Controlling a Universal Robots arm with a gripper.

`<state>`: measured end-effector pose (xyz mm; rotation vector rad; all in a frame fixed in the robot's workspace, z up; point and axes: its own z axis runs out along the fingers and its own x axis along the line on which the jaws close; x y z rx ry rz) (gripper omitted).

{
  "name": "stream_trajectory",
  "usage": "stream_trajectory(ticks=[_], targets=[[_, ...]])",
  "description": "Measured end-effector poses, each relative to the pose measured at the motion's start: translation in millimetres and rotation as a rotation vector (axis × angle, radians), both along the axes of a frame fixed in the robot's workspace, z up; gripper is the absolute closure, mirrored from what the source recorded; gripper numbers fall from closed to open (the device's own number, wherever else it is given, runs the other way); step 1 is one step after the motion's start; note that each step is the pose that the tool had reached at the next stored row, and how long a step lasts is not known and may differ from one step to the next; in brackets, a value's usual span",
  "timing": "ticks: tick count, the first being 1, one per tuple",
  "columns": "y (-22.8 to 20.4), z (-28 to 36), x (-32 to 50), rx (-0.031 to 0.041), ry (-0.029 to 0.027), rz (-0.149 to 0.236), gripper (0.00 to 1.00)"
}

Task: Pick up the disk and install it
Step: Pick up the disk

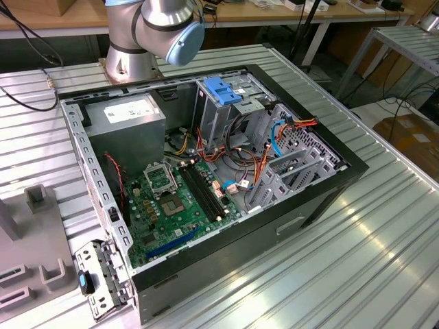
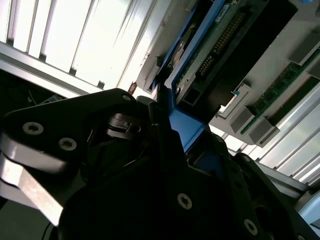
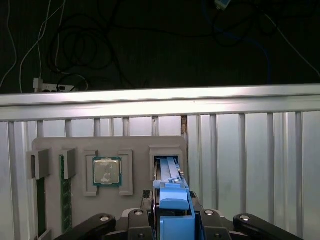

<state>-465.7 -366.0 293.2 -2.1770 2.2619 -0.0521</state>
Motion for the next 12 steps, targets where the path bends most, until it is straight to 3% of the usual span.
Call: stream_trajectory(ticks=[12], targets=[[0.0,8.3,0.0,0.0003,0.0001,0.000,0.63]])
